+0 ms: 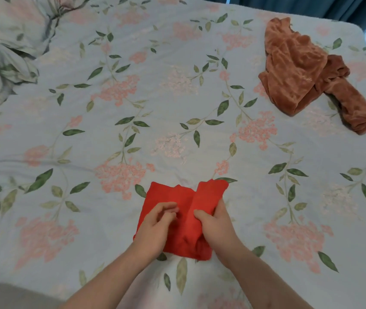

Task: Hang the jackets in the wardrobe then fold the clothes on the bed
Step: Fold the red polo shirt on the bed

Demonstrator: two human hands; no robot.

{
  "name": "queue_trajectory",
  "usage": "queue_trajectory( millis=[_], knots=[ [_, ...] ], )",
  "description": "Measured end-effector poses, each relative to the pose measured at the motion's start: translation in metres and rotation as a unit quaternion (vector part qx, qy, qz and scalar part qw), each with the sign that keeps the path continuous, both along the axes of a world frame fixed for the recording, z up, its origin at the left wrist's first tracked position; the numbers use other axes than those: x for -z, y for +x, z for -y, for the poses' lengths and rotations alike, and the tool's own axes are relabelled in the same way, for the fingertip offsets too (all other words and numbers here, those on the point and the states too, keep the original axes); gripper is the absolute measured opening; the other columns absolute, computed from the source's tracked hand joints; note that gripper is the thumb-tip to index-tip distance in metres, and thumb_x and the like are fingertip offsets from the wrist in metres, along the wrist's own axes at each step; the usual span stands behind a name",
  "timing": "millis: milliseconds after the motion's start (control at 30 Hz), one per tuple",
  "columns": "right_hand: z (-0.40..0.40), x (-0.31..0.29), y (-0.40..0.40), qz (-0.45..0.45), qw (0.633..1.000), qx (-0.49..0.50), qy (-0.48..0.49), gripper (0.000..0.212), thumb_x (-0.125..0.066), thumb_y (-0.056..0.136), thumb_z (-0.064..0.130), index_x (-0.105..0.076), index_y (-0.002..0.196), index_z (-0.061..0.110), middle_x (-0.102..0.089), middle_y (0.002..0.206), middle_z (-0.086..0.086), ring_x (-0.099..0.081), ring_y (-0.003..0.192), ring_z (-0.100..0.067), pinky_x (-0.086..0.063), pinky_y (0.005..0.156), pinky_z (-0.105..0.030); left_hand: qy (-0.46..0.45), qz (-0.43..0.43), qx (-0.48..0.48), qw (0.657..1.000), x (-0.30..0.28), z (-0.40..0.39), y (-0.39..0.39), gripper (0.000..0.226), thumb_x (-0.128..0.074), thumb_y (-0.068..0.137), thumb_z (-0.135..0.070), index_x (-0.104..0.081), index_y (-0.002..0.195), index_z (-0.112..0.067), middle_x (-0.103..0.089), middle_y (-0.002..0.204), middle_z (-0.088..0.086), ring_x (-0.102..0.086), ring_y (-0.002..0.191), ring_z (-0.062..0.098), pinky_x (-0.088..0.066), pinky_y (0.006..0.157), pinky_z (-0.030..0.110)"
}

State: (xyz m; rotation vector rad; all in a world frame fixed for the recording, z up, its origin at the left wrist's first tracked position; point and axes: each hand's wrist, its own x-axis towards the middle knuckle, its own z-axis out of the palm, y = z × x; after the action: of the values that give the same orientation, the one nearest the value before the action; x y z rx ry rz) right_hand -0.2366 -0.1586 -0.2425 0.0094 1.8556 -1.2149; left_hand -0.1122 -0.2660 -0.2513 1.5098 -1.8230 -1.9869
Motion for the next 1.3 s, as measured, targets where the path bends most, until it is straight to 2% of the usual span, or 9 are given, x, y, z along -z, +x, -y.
queue_trajectory(
  millis=[133, 300, 567, 700, 833, 967, 1067, 1167, 1300],
  knots=[
    [0.045, 0.015, 0.029, -0.003, 0.995, -0.095, -0.023, 0.078, -0.057, 0.084, 0.016, -0.031, 0.154, 0.036, -0.071, 0.117, 0.002, -0.070, 0.101, -0.015, -0.057, 0.098, -0.043, 0.051, -0.003, -0.069, 0.996, -0.007, 0.024, 0.012, 0.026, -0.046, 0.105, -0.023, -0.070, 0.114, -0.026, -0.078, 0.105, -0.009, -0.072, 0.100, 0.010, -0.051, 0.086, 0.029],
    [0.063, 0.039, 0.045, 0.037, 0.993, -0.108, -0.041, 0.082, -0.055, 0.086, 0.004, -0.027, 0.153, 0.041, -0.063, 0.061, 0.013, -0.062, 0.065, -0.005, -0.060, 0.086, -0.043, 0.045, 0.068, -0.075, 0.994, 0.010, 0.043, 0.026, 0.030, -0.047, 0.103, -0.044, -0.071, 0.109, -0.027, -0.074, 0.108, -0.008, -0.068, 0.093, 0.010, -0.050, 0.082, 0.033],
    [0.017, 0.040, 0.020, -0.259, 0.962, -0.064, 0.056, 0.063, -0.062, 0.088, 0.008, -0.047, 0.142, 0.037, -0.049, 0.139, 0.012, -0.051, 0.121, -0.009, -0.045, 0.108, -0.037, 0.010, 0.133, -0.003, 0.991, 0.035, 0.061, 0.027, 0.051, -0.079, 0.084, -0.050, -0.053, 0.121, -0.028, -0.065, 0.111, -0.010, -0.068, 0.097, 0.013, -0.054, 0.079, 0.026],
    [0.006, 0.060, 0.015, -0.264, 0.941, -0.169, 0.124, 0.074, -0.065, 0.095, 0.032, -0.028, 0.159, 0.035, -0.018, 0.168, 0.002, -0.027, 0.149, -0.027, -0.027, 0.121, -0.044, -0.085, 0.194, 0.114, 0.971, 0.060, 0.068, 0.029, 0.019, -0.075, 0.090, -0.036, -0.061, 0.099, -0.027, -0.065, 0.092, -0.010, -0.067, 0.092, 0.020, -0.051, 0.080, 0.031],
    [0.012, 0.076, 0.021, -0.257, 0.920, -0.267, 0.127, 0.083, -0.061, 0.097, 0.045, -0.007, 0.161, 0.042, 0.012, 0.171, 0.005, -0.013, 0.154, -0.030, -0.019, 0.126, -0.043, -0.133, 0.257, 0.187, 0.939, 0.071, 0.073, 0.033, 0.005, -0.062, 0.096, -0.027, -0.057, 0.095, -0.025, -0.063, 0.087, -0.008, -0.066, 0.093, 0.024, -0.047, 0.076, 0.032],
    [0.022, 0.092, 0.030, -0.260, 0.901, -0.310, 0.156, 0.089, -0.055, 0.098, 0.053, 0.007, 0.160, 0.042, 0.026, 0.168, 0.000, -0.001, 0.156, -0.037, -0.008, 0.127, -0.045, -0.366, 0.187, 0.140, 0.901, 0.068, 0.068, 0.023, 0.048, -0.066, 0.083, -0.027, -0.055, 0.130, -0.021, -0.054, 0.125, -0.003, -0.052, 0.112, 0.020, -0.048, 0.095, 0.036],
    [0.020, 0.102, 0.033, -0.270, 0.900, -0.306, 0.152, 0.091, -0.055, 0.098, 0.053, 0.010, 0.160, 0.043, 0.029, 0.167, 0.002, -0.002, 0.155, -0.039, -0.016, 0.126, -0.050, -0.317, 0.152, 0.196, 0.915, 0.069, 0.067, -0.001, 0.049, -0.061, 0.091, -0.042, -0.055, 0.137, -0.027, -0.057, 0.129, -0.005, -0.053, 0.116, 0.020, -0.046, 0.101, 0.042],
    [0.014, 0.100, 0.032, -0.269, 0.913, -0.282, 0.119, 0.091, -0.058, 0.097, 0.050, 0.010, 0.158, 0.049, 0.030, 0.166, 0.010, -0.002, 0.157, -0.031, -0.021, 0.126, -0.048, -0.222, 0.205, 0.199, 0.932, 0.075, 0.074, -0.021, 0.034, -0.061, 0.093, -0.053, -0.063, 0.121, -0.034, -0.067, 0.117, -0.012, -0.062, 0.108, 0.017, -0.046, 0.100, 0.044],
    [0.002, 0.093, 0.030, -0.288, 0.918, -0.253, 0.101, 0.097, -0.063, 0.094, 0.051, 0.011, 0.156, 0.055, 0.028, 0.164, 0.019, -0.012, 0.156, -0.021, -0.030, 0.121, -0.043, -0.252, 0.139, 0.163, 0.944, 0.072, 0.081, -0.019, 0.022, -0.074, 0.086, -0.047, -0.060, 0.080, -0.031, -0.063, 0.075, -0.013, -0.059, 0.071, 0.006, -0.050, 0.073, 0.034]
  ],
)
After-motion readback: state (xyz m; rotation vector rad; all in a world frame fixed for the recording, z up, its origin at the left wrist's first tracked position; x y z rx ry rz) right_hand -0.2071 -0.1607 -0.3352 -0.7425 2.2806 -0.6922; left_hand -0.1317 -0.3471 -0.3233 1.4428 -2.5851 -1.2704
